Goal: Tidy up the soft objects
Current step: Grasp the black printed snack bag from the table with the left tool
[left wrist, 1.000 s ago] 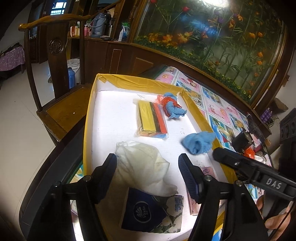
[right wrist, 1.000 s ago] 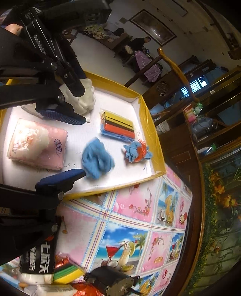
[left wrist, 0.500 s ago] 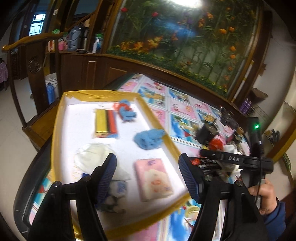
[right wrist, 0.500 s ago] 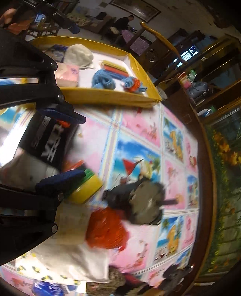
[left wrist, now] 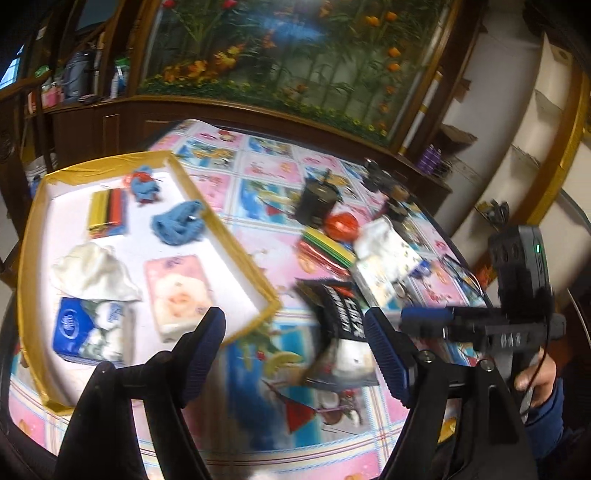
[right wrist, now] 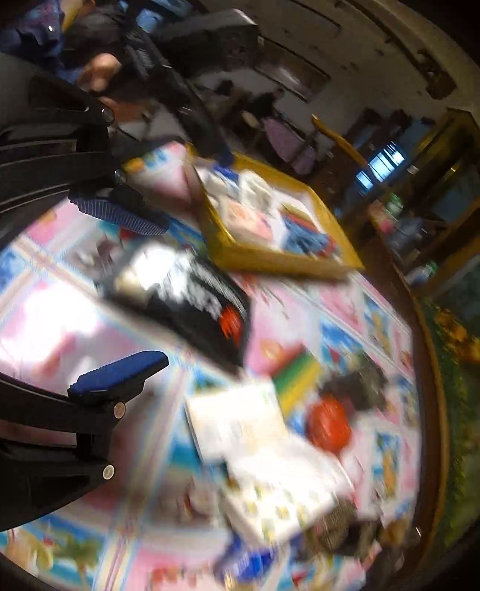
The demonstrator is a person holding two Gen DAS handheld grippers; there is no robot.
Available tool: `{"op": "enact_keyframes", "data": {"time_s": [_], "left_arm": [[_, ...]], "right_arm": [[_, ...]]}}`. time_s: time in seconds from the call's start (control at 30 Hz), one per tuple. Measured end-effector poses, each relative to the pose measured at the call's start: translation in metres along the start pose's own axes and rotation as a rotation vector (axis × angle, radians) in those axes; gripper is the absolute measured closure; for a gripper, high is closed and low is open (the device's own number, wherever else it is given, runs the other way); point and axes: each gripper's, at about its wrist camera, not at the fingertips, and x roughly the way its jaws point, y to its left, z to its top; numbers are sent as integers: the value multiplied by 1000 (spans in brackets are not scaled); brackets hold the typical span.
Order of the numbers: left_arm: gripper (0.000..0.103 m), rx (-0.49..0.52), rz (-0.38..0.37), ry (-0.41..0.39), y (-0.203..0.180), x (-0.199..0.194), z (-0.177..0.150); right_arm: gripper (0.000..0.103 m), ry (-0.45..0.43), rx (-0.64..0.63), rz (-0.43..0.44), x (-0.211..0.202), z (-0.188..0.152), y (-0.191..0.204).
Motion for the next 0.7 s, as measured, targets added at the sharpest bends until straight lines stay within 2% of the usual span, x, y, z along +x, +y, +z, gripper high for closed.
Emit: {"op": "enact_keyframes", "data": {"time_s": [0.07,0.2,0.37,0.6,0.67,0.7], "left_arm": [[24,31,-3,26,-13,10,-5],[24,80,8,79,-34,28,-15],[23,121,46,131,-52,54,-22],[23,156,121,168,-65,97,-21],[29,157,146,184,-65,108,-20],[48,152,144,187,-64,111,-20]], "right_arm": [[30,-56,32,-48,-12,2,-15],[29,-147,93,-90,-24,2,-42],[29,-183,162,-31,-21,-5,-66],[29,-213,158,7,-28,-6,-70],[29,-218,155,11,-26,-5,-69],[29,-220,150,11,-27,-5,-69]]}}
